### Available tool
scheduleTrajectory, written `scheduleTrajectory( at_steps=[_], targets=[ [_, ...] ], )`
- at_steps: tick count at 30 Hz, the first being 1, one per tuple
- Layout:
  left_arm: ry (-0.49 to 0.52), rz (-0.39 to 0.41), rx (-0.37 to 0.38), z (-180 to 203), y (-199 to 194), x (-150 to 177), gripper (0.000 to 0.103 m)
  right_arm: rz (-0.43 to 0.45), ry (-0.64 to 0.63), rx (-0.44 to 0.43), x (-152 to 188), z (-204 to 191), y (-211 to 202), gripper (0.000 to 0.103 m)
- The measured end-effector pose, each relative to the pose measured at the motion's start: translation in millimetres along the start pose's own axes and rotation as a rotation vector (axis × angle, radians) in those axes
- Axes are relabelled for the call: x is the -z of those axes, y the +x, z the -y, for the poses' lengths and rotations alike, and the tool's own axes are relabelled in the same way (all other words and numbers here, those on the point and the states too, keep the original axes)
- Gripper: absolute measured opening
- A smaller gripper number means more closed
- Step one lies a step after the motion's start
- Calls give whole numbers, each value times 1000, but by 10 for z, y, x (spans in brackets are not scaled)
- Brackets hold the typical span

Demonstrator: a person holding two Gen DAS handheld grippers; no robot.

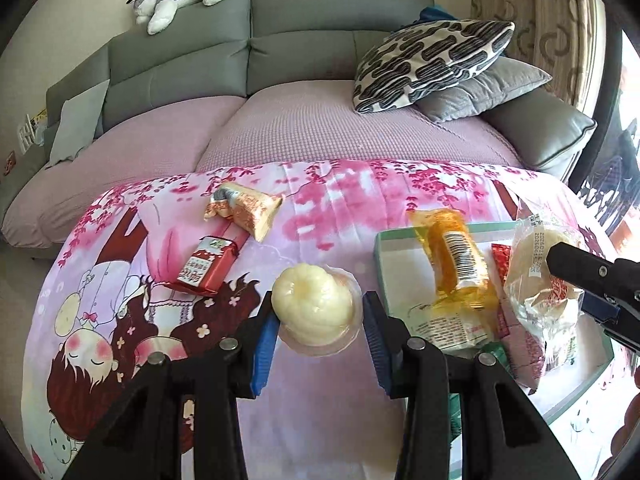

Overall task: Organize snacks
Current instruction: 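Carry the bun packet and cream cake over the teal-rimmed box, then drop the bun packet into the box while the left tool releases the cream cake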

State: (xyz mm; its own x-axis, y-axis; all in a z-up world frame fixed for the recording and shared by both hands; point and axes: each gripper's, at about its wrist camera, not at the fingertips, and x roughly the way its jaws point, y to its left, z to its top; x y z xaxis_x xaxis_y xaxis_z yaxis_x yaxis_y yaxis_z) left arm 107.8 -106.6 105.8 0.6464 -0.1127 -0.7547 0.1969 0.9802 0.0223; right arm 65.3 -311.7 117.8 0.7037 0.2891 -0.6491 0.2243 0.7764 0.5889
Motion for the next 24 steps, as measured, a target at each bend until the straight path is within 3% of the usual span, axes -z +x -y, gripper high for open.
scheduleTrajectory(
  at_steps=[7,13,24],
  targets=[
    [74,-3,82,477,26,-1,43,92,83,98,-173,440,-354,48],
    [114,-18,108,720,82,11,43,150,133,166,-245,750,-583,48],
    [138,-64,94,864,262,51,43,133,145,245,-246,928,-576,48]
  ],
)
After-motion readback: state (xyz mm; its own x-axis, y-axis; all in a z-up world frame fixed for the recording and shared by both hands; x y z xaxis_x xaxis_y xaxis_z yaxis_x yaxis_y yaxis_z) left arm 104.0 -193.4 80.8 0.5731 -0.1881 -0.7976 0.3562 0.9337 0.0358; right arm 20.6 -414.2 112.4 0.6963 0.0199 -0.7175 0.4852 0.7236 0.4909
